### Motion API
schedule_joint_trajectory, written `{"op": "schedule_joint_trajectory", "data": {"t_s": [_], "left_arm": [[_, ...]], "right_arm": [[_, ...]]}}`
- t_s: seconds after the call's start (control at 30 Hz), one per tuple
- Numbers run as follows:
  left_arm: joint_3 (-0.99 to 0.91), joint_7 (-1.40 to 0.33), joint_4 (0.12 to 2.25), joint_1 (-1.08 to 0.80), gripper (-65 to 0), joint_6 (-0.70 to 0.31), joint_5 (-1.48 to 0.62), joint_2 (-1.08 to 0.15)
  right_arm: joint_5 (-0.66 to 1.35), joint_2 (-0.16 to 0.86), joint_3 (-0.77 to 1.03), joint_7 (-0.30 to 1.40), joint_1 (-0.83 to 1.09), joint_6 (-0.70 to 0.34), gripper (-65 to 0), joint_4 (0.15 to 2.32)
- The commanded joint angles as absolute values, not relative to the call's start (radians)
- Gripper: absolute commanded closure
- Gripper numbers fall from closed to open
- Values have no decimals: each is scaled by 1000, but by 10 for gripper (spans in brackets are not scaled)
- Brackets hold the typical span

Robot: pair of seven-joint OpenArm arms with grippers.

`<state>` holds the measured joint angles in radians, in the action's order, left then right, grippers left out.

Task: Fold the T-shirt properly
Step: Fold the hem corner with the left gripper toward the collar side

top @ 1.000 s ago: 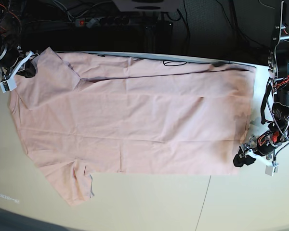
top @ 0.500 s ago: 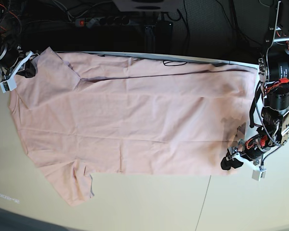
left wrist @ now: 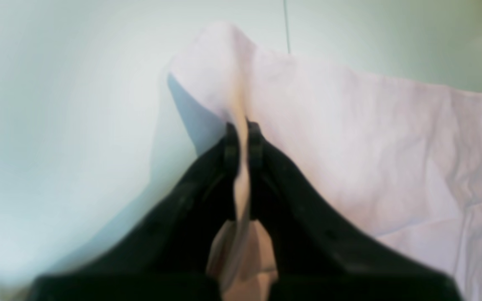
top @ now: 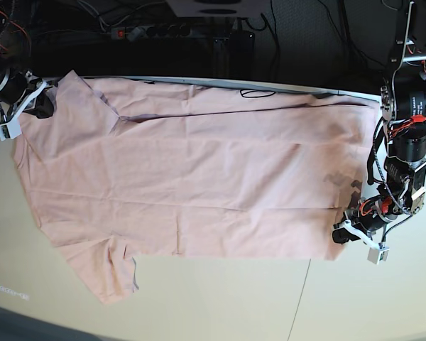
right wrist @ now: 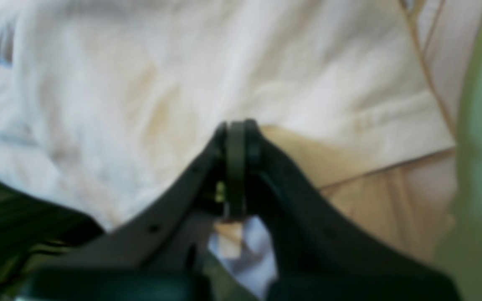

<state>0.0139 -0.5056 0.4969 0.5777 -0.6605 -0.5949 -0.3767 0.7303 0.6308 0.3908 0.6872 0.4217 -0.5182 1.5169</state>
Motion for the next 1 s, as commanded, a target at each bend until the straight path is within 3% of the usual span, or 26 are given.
{"op": "schedule_joint_trajectory", "data": {"t_s": [0.0, 0.27, 0.53, 0.93, 0.97], "left_arm": [[15, -535, 513, 607, 0, -698, -595, -385], [15, -640, 670, 606, 0, -698, -624, -385], [15, -645, 681, 601, 0, -698, -627, -385], [100, -670, 689, 601, 0, -698, -641, -385], [125, -669, 693, 601, 0, -698, -642, -385]], "right_arm": [[763, 656, 420, 680, 397, -572, 0, 1528], [812, 657, 446, 764, 258, -572, 0, 1528], [780, 670, 446, 785, 114, -528, 0, 1486], [599, 685, 445, 669, -446, -500, 0, 817], [580, 684, 445, 644, -488, -500, -66, 759]]}}
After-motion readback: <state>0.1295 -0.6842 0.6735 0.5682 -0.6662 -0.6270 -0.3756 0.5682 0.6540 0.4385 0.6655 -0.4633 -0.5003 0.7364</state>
